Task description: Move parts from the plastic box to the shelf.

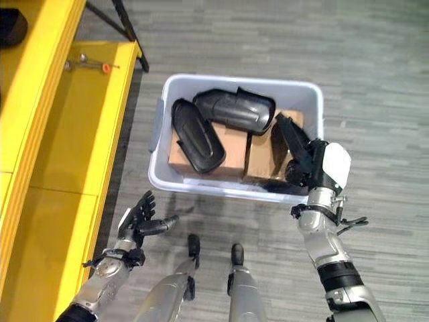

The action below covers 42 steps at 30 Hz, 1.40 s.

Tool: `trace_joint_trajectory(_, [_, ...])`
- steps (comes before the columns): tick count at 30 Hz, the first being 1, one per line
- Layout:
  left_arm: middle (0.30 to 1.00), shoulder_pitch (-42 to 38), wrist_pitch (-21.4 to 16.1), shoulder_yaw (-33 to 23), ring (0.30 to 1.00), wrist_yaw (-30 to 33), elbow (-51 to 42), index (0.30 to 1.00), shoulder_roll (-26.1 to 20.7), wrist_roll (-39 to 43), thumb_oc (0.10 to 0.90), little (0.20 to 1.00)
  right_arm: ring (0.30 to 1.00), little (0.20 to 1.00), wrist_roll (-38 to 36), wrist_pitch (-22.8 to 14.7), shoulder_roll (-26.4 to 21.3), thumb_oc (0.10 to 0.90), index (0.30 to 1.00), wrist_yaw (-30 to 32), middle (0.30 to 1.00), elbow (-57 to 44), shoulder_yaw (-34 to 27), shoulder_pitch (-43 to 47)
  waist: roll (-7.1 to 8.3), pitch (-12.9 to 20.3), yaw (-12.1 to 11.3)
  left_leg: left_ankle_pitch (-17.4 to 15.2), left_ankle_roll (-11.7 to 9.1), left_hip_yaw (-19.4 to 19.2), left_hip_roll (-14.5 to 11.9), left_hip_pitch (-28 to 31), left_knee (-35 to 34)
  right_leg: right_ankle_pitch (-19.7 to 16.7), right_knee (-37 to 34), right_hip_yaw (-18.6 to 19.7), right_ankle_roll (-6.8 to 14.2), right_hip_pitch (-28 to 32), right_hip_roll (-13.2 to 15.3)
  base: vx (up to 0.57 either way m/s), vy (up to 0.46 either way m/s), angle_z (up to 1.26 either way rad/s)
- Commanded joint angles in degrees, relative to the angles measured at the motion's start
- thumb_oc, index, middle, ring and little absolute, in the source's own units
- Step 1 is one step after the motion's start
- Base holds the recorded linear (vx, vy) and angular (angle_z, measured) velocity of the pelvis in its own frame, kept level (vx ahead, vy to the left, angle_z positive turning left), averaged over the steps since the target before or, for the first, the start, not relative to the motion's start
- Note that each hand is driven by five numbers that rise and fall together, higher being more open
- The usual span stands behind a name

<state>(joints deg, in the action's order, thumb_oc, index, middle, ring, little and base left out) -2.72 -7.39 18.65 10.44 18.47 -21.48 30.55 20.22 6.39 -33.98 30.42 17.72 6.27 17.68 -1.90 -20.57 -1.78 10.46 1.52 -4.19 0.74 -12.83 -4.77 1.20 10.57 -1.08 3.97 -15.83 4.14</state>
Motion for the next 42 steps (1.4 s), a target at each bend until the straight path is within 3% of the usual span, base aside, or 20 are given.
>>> trace_joint_trajectory(1, [1.000, -0.1, -2.3, -0.5, 1.000, -2.0, -0.1, 1.000, 0.6, -3.4, 0.900, 1.000, 0.300, 0.300, 3.9, -4.6, -3.7, 0.400, 0.300, 3.9, 0.300, -5.6, -5.5, 2.0, 2.07, 8.6, -0.2, -6.3, -1.9, 2.1, 0.3, 4.4, 1.6, -6.1, -8.0, -4.1, 3.4, 5.8, 2.5, 0.07, -0.046, 0.00])
trace_joint_trajectory(8, [1.000, 1.7, -1.8, -1.5, 1.000, -2.5, 0.7, 1.000, 1.1, -4.6, 0.900, 1.000, 0.300, 0.300, 4.4, -4.9, -4.3, 0.400, 0.300, 3.7, 0.300, -6.4, -6.4, 2.3, 3.01, 13.1, -0.4, -6.3, -2.4, 1.9, -0.4, 7.9, 0.2, -6.3, -10.4, -4.5, 3.5, 9.6, 1.6, 0.06, -0.044, 0.01])
trace_joint_trajectory(9, [1.000, 2.3, -1.5, -2.0, 1.000, -2.5, 1.2, 1.000, 1.2, -5.1, 0.900, 1.000, 0.300, 0.300, 4.7, -4.9, -4.6, 0.400, 0.300, 3.6, 0.300, -6.7, -6.7, 2.7, 3.55, 15.0, -0.4, -6.4, -2.6, 1.8, -0.7, 8.7, -0.1, -6.3, -11.2, -4.5, 3.4, 10.7, 1.2, 0.03, -0.043, 0.02])
trace_joint_trajectory(17, [1.000, 3.5, -1.1, -3.4, 1.000, -2.3, 2.2, 1.000, 1.8, -6.6, 0.900, 1.000, 0.300, 0.300, 5.5, -5.4, -4.8, 0.400, 0.300, 3.7, 0.300, -9.4, -8.3, 2.1, 4.17, 18.3, 0.0, -5.9, -3.1, 1.4, -1.4, 9.8, -0.2, -6.8, -12.2, -4.5, 3.1, 12.2, 0.4, 0.00, -0.038, -0.01])
trace_joint_trajectory(27, [1.000, 5.8, -0.7, -5.9, 1.000, -1.9, 2.1, 1.000, 2.2, -8.0, 0.900, 1.000, 0.300, 0.300, 7.5, -6.6, -4.5, 0.400, 0.300, -0.1, 0.300, -13.2, -7.0, 0.6, 4.21, 20.5, 0.9, -5.7, -3.6, 0.8, -3.0, 12.7, -0.2, -4.7, -10.5, -3.9, 1.8, 14.2, -1.2, 0.00, -0.056, -0.03])
trace_joint_trajectory(36, [1.000, 6.9, -0.6, -7.5, 1.000, -1.3, 2.2, 1.000, 2.2, -8.2, 0.900, 1.000, 0.300, 0.300, 7.2, -8.3, -4.3, 0.400, 0.300, -3.0, 0.300, -15.0, -3.9, 2.0, 4.70, 19.1, 0.6, -3.8, -5.2, 1.3, -6.1, 12.9, 1.4, -2.5, -9.4, -3.7, -0.4, 15.2, -4.0, -0.06, -0.134, -0.05])
trace_joint_trajectory(42, [1.000, 7.6, -0.7, -7.7, 1.000, -0.7, 1.6, 1.000, 3.0, -6.7, 0.900, 1.000, 0.300, 0.300, 6.7, -8.8, -5.4, 0.400, 0.300, -3.0, 0.300, -15.8, -1.8, 5.5, 4.66, 15.1, -0.8, -0.8, -7.5, 3.3, -8.3, 6.6, 5.8, -2.4, -11.6, -7.2, -1.4, 16.0, -4.9, -0.14, -0.170, 0.24])
